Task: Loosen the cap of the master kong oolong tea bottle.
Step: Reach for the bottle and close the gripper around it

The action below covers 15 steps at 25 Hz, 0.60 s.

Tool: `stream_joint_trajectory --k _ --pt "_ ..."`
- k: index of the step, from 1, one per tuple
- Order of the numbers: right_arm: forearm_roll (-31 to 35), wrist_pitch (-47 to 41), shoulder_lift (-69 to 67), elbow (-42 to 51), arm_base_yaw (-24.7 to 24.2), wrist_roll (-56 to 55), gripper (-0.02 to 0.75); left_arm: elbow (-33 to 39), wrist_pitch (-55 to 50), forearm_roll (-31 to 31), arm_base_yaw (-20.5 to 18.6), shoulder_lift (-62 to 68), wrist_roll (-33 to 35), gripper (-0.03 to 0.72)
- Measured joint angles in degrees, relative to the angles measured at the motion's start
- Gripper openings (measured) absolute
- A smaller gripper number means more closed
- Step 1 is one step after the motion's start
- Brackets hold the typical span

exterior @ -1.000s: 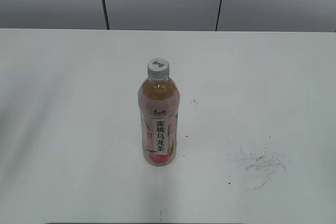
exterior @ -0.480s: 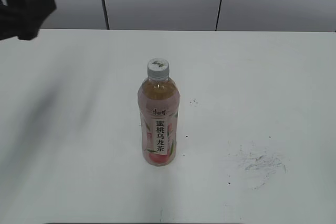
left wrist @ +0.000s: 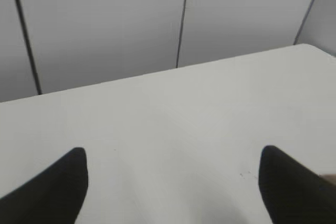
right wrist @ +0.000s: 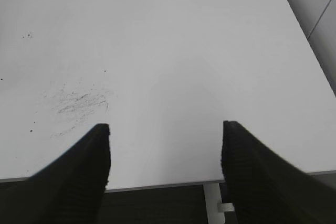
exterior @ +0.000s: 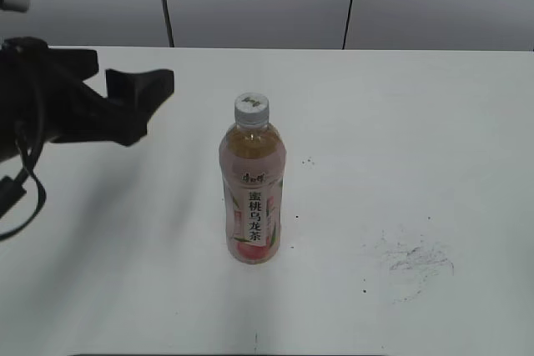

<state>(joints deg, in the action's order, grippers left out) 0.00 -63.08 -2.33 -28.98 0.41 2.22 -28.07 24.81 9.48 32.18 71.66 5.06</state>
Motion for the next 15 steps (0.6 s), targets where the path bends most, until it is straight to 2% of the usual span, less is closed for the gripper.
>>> stream_joint_trajectory --k 9,15 --pt "0.0 0.1 -0.8 0.0 0.0 0.0 0.501 8.2 6.7 -5.0 10.0 0.0 -2.2 0.587" --pt "0.0 0.2 -0.8 0.0 0.0 0.0 0.501 8.5 14.9 -13.0 11.5 5.5 -7.7 0.587"
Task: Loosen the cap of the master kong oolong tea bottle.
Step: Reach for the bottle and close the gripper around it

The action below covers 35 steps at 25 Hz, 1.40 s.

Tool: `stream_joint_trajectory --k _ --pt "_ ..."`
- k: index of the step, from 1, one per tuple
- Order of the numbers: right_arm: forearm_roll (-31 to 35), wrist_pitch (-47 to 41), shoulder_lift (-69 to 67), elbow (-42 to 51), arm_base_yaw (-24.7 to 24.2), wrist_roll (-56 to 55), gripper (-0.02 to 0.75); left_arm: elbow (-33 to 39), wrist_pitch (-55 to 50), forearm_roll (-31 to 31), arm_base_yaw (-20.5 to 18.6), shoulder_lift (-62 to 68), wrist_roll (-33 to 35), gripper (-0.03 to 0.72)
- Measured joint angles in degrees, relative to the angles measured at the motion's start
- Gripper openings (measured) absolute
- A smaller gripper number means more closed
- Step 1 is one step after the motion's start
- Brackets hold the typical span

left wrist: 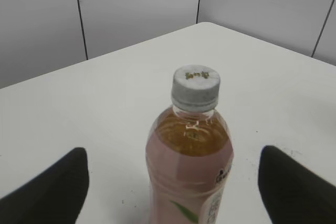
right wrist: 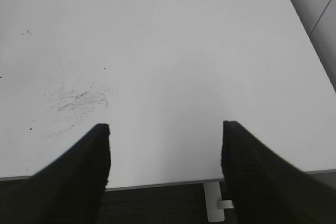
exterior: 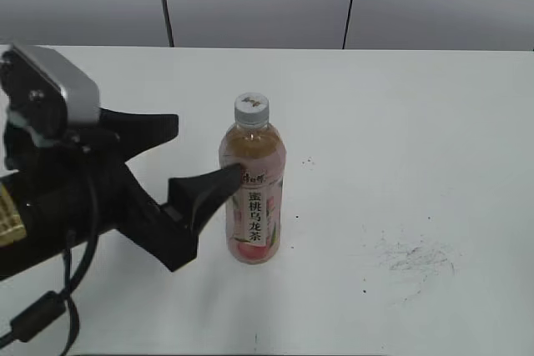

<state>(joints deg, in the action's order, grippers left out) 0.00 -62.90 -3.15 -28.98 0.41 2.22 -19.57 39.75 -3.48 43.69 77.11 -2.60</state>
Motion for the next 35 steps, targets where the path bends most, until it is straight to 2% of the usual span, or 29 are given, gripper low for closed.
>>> stream_joint_trajectory --k 4,7,10,14,31,35 --pt "0.0 0.0 0.0 0.0 0.0 0.0 0.501 0.0 11.4 -5.4 0.0 8.2 -1.5 0.587" --pt "0.0 0.0 0.0 0.0 0.0 0.0 0.501 0.0 23.1 -5.6 0.0 15.5 -1.7 0.587" --pt "0.0 0.0 0.0 0.0 0.0 0.0 0.501 0.0 28.3 -5.6 0.0 22.4 -1.7 0.587" --pt "0.0 0.0 0.0 0.0 0.0 0.0 0.501 -1.4 28.4 -5.5 0.0 28.1 -1.7 0.587" --pt "0.0 0.0 -0.1 0.0 0.0 0.0 0.501 -10.2 29.5 -3.5 0.0 32.4 -1.6 0.587" --pt "0.0 0.0 -0.1 0.0 0.0 0.0 0.501 -10.5 29.5 -3.0 0.0 32.4 -1.5 0.535"
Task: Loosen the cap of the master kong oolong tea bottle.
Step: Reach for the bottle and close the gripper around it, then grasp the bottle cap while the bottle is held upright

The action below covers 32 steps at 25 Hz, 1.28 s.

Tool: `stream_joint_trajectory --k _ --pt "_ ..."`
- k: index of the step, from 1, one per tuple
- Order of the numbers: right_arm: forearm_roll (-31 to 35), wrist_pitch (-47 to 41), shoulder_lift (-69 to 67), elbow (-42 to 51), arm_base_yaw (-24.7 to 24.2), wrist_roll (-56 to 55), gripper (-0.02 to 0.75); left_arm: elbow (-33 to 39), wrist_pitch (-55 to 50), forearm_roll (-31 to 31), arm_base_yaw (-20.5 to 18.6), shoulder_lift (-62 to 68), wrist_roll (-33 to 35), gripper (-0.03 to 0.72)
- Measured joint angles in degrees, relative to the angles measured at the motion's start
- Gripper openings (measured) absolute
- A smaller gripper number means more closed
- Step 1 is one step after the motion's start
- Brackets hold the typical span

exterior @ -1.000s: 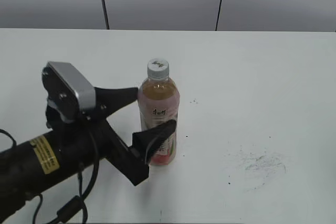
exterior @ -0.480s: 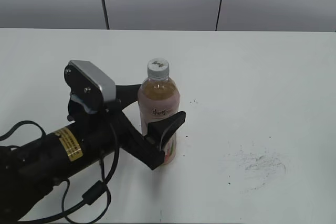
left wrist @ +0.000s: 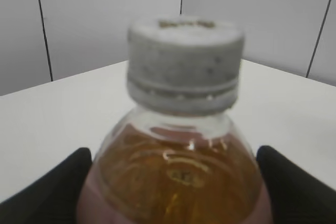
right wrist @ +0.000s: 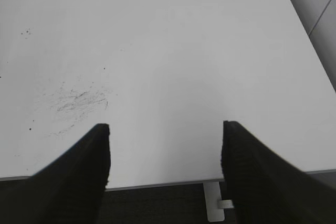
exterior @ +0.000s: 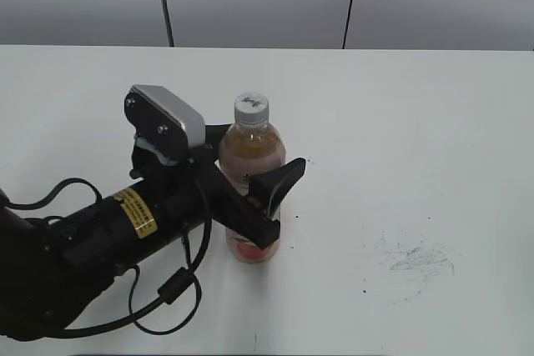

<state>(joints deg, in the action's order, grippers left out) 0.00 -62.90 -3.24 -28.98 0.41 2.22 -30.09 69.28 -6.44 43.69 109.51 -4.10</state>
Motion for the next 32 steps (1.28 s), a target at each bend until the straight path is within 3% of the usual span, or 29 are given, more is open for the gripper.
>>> stream_joint_trajectory --k 3,10,16,25,32 --pt "0.0 0.0 0.0 0.0 0.0 0.0 0.501 0.0 0.0 0.0 0.0 0.0 0.0 0.447" --pt "2.1 0.0 0.0 0.0 0.0 0.0 0.501 0.0 0.0 0.0 0.0 0.0 0.0 0.447" --pt "10.2 0.8 -4.3 -1.0 0.0 6.6 0.501 0.0 0.0 0.0 0.0 0.0 0.0 0.447" --pt "24.8 0.8 -27.6 -11.2 0.1 23.6 0.425 0.0 0.0 -0.1 0.0 0.0 0.0 0.447" --pt "28.7 -3.8 -48.9 -27.1 6.1 25.8 0.416 0.0 0.0 -0.2 0.0 0.0 0.0 0.447"
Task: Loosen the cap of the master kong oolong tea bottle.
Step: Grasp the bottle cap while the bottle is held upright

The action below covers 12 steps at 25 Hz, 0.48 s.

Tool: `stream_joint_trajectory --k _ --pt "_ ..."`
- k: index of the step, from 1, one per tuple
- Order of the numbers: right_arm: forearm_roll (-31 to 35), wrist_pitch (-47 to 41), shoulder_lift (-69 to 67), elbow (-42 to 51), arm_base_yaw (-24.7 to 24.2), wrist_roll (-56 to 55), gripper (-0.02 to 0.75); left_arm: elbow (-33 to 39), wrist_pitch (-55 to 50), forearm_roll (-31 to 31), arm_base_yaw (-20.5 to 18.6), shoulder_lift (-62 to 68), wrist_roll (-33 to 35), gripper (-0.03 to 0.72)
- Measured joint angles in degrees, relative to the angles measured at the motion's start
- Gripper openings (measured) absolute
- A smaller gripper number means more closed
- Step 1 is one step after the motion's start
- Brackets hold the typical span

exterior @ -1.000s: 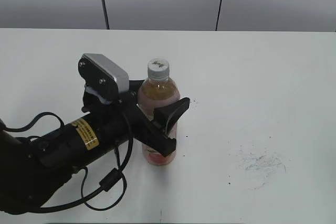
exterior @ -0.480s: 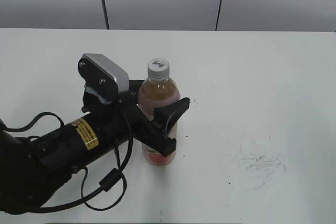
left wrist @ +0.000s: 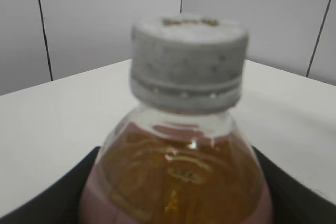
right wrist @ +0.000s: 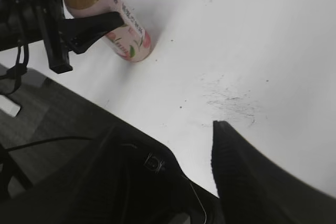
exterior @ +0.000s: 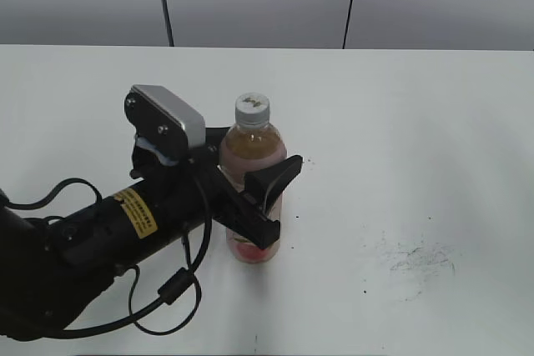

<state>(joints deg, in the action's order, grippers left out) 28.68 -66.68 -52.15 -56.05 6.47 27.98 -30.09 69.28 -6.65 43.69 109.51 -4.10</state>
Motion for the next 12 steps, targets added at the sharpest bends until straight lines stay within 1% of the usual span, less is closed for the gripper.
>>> stream_joint_trajectory --k 2,6,12 --pt "-0.3 -2.0 -5.3 -5.0 3.1 0.0 0.414 0.0 0.0 -0.1 0.0 0.0 0.0 0.447" --pt "-1.8 -2.6 -15.0 -14.7 9.4 0.0 0.413 0.0 0.1 -0.2 0.0 0.0 0.0 0.447" --pt "-7.4 -3.0 -27.1 -27.6 18.9 -1.3 0.413 0.0 0.1 0.3 0.0 0.0 0.0 0.447"
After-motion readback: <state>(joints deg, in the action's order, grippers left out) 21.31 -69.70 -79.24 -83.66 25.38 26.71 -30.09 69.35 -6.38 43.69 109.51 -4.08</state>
